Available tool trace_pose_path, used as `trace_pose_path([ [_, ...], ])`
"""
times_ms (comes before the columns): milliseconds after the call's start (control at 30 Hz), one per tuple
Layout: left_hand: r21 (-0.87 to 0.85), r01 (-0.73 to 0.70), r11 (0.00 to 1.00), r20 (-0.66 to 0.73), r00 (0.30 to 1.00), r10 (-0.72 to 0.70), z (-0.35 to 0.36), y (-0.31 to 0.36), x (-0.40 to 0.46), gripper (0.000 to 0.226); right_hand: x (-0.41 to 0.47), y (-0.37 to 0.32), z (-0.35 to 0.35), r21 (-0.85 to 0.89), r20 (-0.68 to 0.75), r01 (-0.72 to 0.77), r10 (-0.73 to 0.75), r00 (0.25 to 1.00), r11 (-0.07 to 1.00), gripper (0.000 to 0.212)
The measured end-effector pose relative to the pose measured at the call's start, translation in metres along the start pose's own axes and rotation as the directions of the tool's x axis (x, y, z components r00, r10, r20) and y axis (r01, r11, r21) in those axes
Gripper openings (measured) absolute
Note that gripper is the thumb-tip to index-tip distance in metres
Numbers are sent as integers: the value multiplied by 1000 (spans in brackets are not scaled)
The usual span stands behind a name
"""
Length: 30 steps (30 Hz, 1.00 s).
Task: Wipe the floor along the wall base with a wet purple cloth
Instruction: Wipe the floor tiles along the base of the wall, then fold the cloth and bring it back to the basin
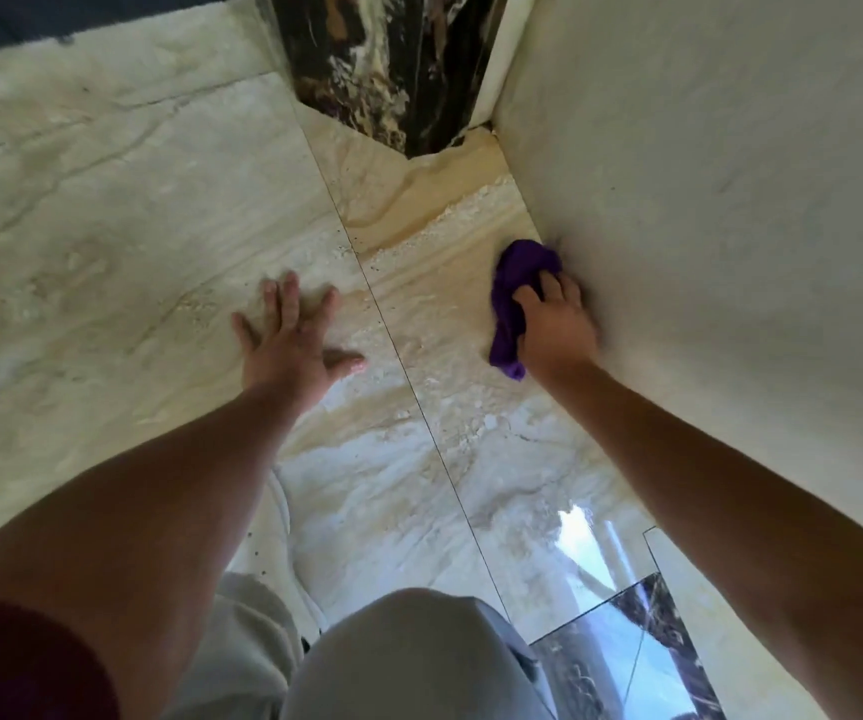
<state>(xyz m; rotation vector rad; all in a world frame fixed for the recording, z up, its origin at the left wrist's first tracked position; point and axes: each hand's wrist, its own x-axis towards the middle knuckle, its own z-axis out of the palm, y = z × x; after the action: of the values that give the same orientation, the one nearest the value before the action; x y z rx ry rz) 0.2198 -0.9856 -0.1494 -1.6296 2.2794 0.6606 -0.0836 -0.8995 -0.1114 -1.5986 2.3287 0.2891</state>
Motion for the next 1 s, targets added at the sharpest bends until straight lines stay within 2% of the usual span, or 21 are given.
trace_pose_path([
  [100, 83, 79, 993, 54, 995, -83, -19, 21, -3, 99, -6, -4, -16, -84, 59, -64, 69, 996, 994, 56],
  [167, 96, 110, 989, 43, 992, -115, -40, 43, -10, 87, -2, -14, -44, 58, 86, -131, 126, 988, 990, 44],
  [200, -1, 127, 992, 38, 991, -126, -52, 57, -11, 81, -2, -16, -59, 169, 63, -144, 135, 989, 975, 38],
  [233, -198, 172, 965, 55, 985, -164, -66, 72, -13, 77, -4, -20, -71, 270, 16, -126, 127, 992, 955, 34],
  [267, -449, 210, 868, 92, 978, -189, -87, 93, -16, 73, -15, -21, -89, 340, -55, -86, 111, 992, 936, 34],
  [300, -671, 259, 695, 158, 965, -208, -105, 111, -21, 66, -26, -26, -102, 388, -120, -37, 90, 989, 921, 38],
  [333, -800, 258, 541, 191, 965, -178, -128, 134, -30, 57, -43, -25, -118, 422, -192, 16, 72, 979, 907, 42],
  [367, -854, 224, 470, 187, 974, -124, -147, 151, -36, 49, -57, -25, -129, 445, -247, 71, 46, 968, 893, 45],
  [400, -876, 174, 449, 161, 985, -68, -166, 167, -41, 46, -69, -24, -139, 462, -298, 132, 13, 955, 877, 46],
  [433, -880, 147, 452, 156, 988, -18, -182, 175, -45, 45, -77, -25, -145, 469, -336, 196, -31, 941, 861, 47],
  [500, -843, 112, 527, 196, 975, 106, -210, 193, -61, 49, -101, -16, -159, 493, -418, 308, -90, 904, 813, 48],
  [600, -755, 104, 648, 356, 894, 271, -247, 209, -88, 49, -139, 1, -169, 481, -565, 472, -150, 811, 739, 45],
  [700, -697, 77, 712, 441, 830, 342, -245, 227, -112, 58, -172, 20, -157, 444, -655, 553, -166, 737, 705, 45],
  [800, -702, -35, 711, 399, 807, 435, -200, 248, -129, 61, -208, 39, -122, 505, -625, 489, -90, 775, 711, 48],
  [900, -697, -82, 712, 430, 748, 507, -153, 261, -147, 39, -261, 51, -79, 527, -553, 383, -37, 832, 759, 49],
  [967, -658, -123, 743, 517, 644, 564, -119, 277, -166, 31, -306, 60, -48, 550, -514, 288, 45, 857, 784, 48],
  [1000, -623, -158, 766, 585, 556, 591, -86, 299, -193, 31, -354, 67, -26, 567, -500, 182, 160, 851, 803, 47],
])
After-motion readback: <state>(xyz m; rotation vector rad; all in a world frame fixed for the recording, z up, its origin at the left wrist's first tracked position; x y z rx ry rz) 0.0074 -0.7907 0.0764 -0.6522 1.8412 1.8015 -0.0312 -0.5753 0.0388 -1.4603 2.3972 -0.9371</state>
